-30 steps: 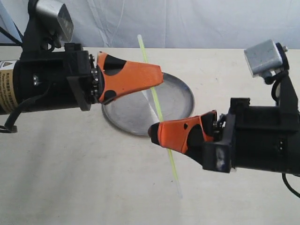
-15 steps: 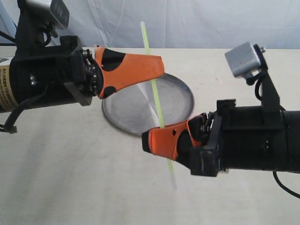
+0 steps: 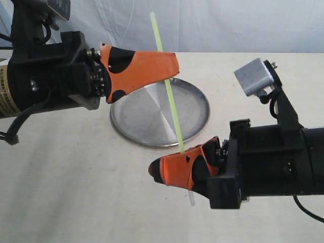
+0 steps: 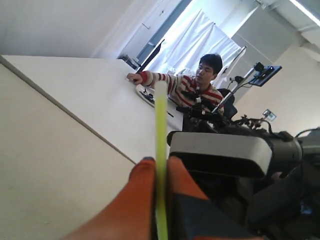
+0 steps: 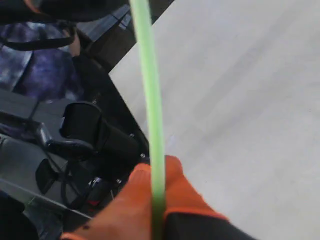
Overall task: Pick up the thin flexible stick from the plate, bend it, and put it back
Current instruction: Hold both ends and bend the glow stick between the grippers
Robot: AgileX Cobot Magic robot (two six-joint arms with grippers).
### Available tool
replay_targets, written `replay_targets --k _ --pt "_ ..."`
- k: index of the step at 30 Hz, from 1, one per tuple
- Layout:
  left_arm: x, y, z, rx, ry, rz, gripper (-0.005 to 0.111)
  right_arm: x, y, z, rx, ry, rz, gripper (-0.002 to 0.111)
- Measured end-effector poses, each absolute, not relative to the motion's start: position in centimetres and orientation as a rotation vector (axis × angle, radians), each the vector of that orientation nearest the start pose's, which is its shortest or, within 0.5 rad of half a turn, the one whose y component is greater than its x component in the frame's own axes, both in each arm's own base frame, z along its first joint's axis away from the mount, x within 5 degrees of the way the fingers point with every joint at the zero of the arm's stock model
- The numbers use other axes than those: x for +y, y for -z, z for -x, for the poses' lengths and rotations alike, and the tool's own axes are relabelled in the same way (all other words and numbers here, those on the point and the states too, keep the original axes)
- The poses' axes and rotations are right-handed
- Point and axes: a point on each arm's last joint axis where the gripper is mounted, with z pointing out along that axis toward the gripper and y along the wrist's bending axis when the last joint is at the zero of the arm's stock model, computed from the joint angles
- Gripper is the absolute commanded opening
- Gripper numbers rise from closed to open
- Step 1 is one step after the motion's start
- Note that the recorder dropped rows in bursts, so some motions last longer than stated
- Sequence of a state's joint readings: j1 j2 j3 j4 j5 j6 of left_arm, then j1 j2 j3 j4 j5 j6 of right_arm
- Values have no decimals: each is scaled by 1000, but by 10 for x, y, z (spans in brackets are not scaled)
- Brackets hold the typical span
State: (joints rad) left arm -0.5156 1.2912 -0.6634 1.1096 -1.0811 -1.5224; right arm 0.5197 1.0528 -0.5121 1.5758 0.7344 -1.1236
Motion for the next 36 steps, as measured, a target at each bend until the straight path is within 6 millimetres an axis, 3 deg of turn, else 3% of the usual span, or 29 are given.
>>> replay_targets --k 6,11,16,21,25,29,36 --pt "-182 -294 -173 1654 1483 -809 0 145 -271 -127 2067 -1351 613 -1" --pt "-181 -287 -174 1739 1433 -845 0 135 -282 -122 1994 -1230 589 -1" --pt "-181 -299 -175 1667 1565 -717 0 128 -285 -123 1969 -1134 565 -1" --pt "-182 -312 -172 1521 1689 -692 0 136 -273 -135 2080 -1146 525 -1" --pt "-185 -310 -174 1543 1569 -798 0 148 -265 -136 2118 -1305 578 -1" --pt "-185 -303 -180 1625 1389 -880 0 155 -269 -133 2010 -1461 654 -1" --pt "-183 -291 -178 1745 1249 -1028 0 148 -284 -126 1887 -1370 693 -1"
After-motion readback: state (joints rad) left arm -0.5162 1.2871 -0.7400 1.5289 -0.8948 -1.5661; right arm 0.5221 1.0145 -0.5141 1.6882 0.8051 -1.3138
